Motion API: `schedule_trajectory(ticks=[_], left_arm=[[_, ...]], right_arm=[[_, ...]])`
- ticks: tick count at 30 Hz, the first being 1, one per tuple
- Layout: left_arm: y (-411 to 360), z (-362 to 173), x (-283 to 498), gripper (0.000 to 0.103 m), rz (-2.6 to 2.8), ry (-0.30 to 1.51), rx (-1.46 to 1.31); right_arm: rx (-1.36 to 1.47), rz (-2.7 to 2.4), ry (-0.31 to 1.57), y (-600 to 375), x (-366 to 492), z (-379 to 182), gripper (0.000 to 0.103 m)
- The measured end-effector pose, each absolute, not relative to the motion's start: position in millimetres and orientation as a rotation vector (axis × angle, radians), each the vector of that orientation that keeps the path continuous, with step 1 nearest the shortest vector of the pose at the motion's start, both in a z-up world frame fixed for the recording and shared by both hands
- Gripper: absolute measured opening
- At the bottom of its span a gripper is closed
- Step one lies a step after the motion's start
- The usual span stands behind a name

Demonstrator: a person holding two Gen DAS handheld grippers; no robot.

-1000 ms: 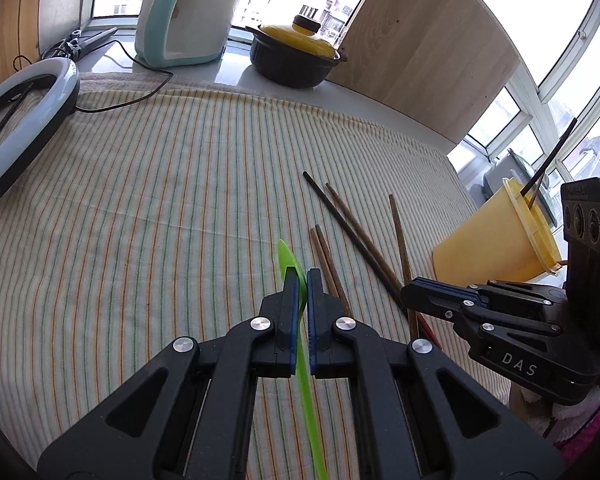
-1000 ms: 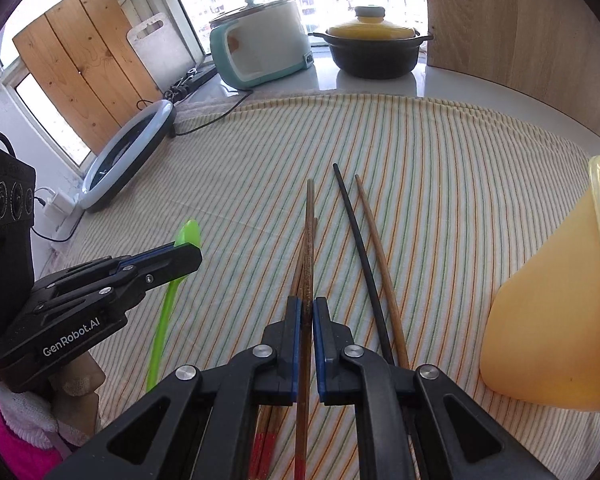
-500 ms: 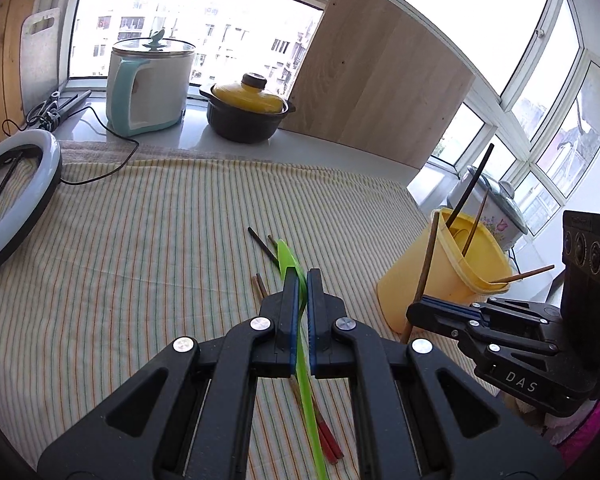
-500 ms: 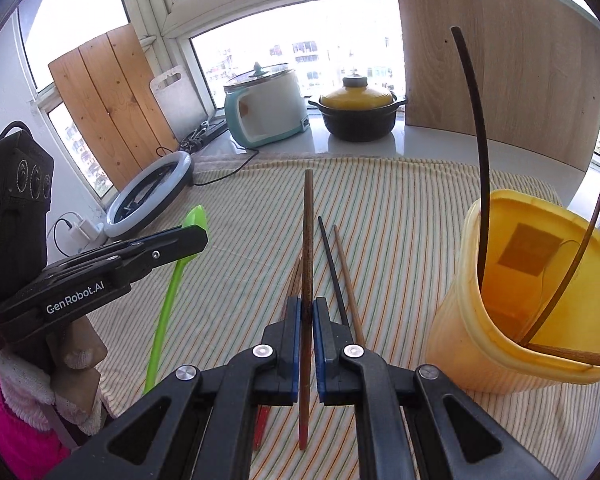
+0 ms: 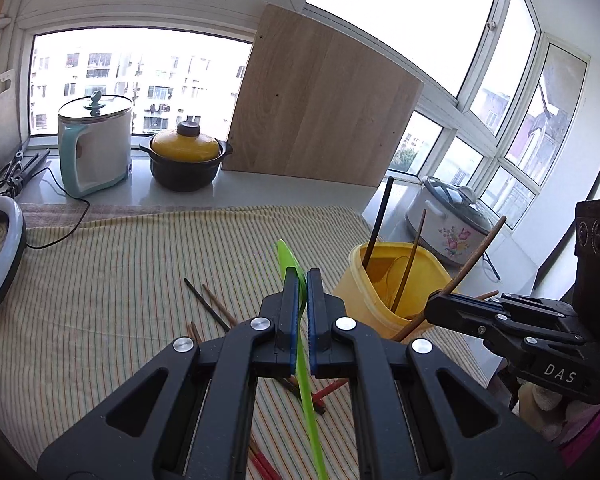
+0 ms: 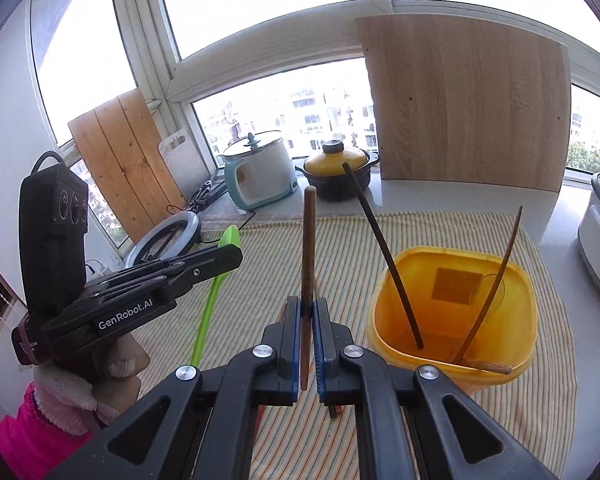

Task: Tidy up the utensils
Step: 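Lift the green spoon with the left tool while the right tool carries the chopstick to the container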

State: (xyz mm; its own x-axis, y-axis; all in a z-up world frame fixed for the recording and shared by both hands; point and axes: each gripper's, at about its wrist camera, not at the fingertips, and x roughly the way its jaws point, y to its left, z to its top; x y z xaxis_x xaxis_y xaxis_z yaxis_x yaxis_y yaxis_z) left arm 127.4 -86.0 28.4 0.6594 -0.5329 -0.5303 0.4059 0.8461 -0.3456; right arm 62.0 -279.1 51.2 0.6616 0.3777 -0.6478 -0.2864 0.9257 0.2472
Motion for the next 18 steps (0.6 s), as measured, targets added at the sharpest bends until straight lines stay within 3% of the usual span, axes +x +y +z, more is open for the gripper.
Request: schedule_trajectory(ticks=[18], left_arm=[[-160.0,66.5,142.0,0.001,-0.606,0.601,-0.127]], right_arm=[[0.246,0.305,0.597,-358.8,50.7,115.0,0.003]])
